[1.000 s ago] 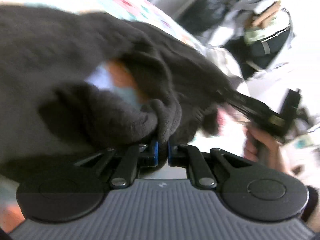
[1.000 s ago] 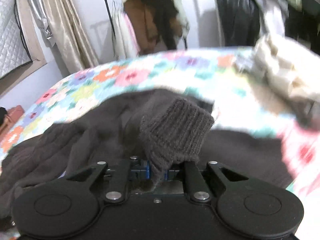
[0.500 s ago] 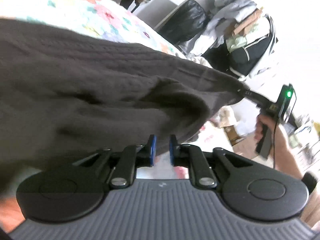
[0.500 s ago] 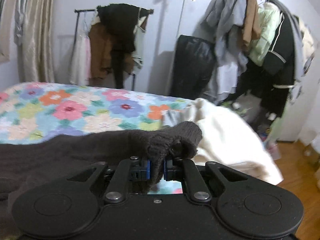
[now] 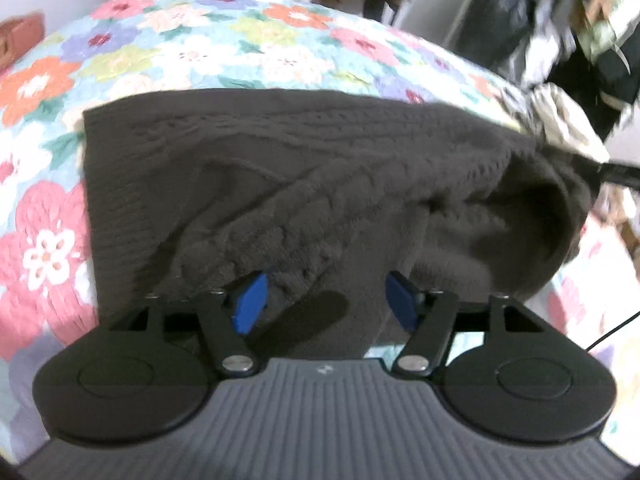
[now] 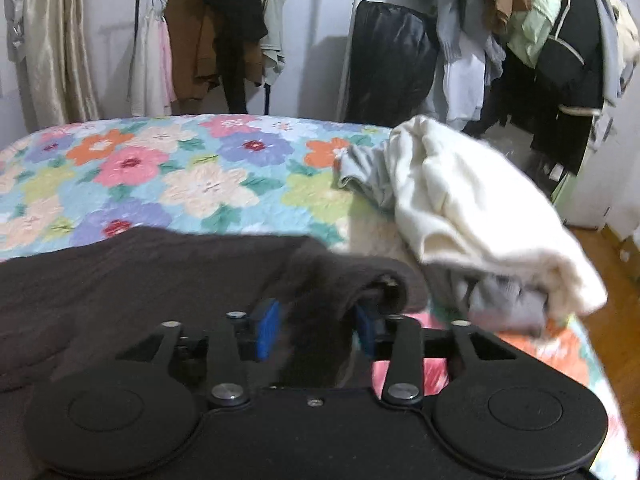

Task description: Fold clothes

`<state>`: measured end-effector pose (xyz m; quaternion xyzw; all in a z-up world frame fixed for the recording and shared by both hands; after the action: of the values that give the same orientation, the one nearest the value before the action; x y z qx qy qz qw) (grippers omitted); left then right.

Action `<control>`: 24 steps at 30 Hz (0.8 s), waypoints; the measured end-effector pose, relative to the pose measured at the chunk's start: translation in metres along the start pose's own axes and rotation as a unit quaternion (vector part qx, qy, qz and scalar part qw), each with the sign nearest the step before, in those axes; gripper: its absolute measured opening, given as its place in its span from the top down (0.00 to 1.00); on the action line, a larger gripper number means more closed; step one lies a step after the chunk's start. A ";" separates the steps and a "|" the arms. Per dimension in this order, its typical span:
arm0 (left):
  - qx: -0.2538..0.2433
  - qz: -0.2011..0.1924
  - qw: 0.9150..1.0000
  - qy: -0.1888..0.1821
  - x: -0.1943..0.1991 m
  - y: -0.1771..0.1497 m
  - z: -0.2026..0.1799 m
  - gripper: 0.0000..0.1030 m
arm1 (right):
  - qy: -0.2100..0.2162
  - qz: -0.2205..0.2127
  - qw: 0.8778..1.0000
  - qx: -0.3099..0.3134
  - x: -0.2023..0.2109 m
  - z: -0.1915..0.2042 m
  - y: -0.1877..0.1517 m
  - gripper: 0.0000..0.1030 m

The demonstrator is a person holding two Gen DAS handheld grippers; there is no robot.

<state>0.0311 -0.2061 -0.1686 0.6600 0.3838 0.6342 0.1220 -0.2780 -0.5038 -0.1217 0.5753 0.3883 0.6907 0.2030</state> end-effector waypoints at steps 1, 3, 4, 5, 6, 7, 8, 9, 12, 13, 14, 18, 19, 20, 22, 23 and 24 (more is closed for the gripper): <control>-0.016 -0.006 1.000 0.006 0.001 0.001 -0.004 0.32 | 0.015 0.000 1.000 -0.012 0.010 0.000 -0.007 0.44; -0.037 -0.032 0.999 -0.001 0.010 0.006 -0.011 0.28 | 0.047 0.008 0.998 -0.044 0.026 0.000 -0.023 0.41; -0.037 -0.043 0.998 -0.012 0.013 0.010 -0.017 0.18 | 0.067 0.021 0.996 -0.062 0.029 0.001 -0.034 0.41; -0.034 -0.047 0.998 -0.023 0.014 0.012 -0.022 0.09 | 0.089 0.038 0.992 -0.076 0.030 0.004 -0.046 0.41; -0.033 -0.047 0.998 -0.029 0.014 0.012 -0.025 0.07 | 0.111 0.055 0.988 -0.091 0.032 0.007 -0.058 0.41; -0.036 -0.044 0.998 -0.028 0.013 0.011 -0.027 0.06 | 0.133 0.072 0.983 -0.105 0.033 0.010 -0.069 0.41; -0.042 -0.035 0.998 -0.021 0.011 0.008 -0.029 0.06 | 0.151 0.090 0.978 -0.113 0.034 0.015 -0.082 0.41; -0.053 -0.024 0.998 -0.009 0.006 0.004 -0.030 0.06 | 0.166 0.108 0.974 -0.114 0.032 0.022 -0.097 0.41; -0.097 -0.001 0.995 0.021 -0.012 -0.005 -0.036 0.06 | 0.205 0.140 0.963 -0.108 0.028 0.045 -0.131 0.41; -0.117 0.001 0.993 0.025 -0.018 -0.008 -0.040 0.06 | 0.218 0.145 0.959 -0.107 0.027 0.053 -0.140 0.41; -0.135 0.003 0.990 0.033 -0.024 -0.010 -0.043 0.06 | 0.226 0.149 0.957 -0.107 0.025 0.059 -0.146 0.41; -0.137 -0.007 0.986 0.089 -0.032 -0.007 -0.032 0.21 | 0.201 0.135 0.963 -0.115 0.007 0.073 -0.151 0.37; -0.131 -0.011 0.986 0.099 -0.032 -0.005 -0.028 0.33 | 0.183 0.125 0.969 -0.108 0.001 0.074 -0.148 0.38; -0.119 -0.013 0.987 0.103 -0.032 -0.004 -0.022 0.41 | 0.170 0.114 0.974 -0.098 -0.002 0.075 -0.144 0.43; -0.086 -0.023 0.990 0.105 -0.030 0.001 -0.009 0.50 | 0.156 0.094 0.981 -0.062 0.000 0.076 -0.133 0.86; -0.067 -0.029 0.992 0.104 -0.028 0.003 -0.002 0.56 | 0.152 0.085 0.984 -0.041 0.002 0.077 -0.126 0.87; -0.051 -0.036 0.993 0.103 -0.026 0.005 0.004 0.58 | 0.147 0.071 0.986 -0.020 0.008 0.077 -0.119 0.89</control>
<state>0.0397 -0.2255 -0.1852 0.5701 0.3851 0.7124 0.1381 -0.2267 -0.4012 -0.2056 0.4894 0.3579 0.7882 0.1057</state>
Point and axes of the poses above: each gripper's, at about its wrist camera, not at the fingertips, and x roughly against the way its jaws point, z to its left, y to its top, the point moved 9 cm from there along -x, roughly the way its jaws point, and after that the axes turned 8 degrees about -x, right-handed, at the moved point
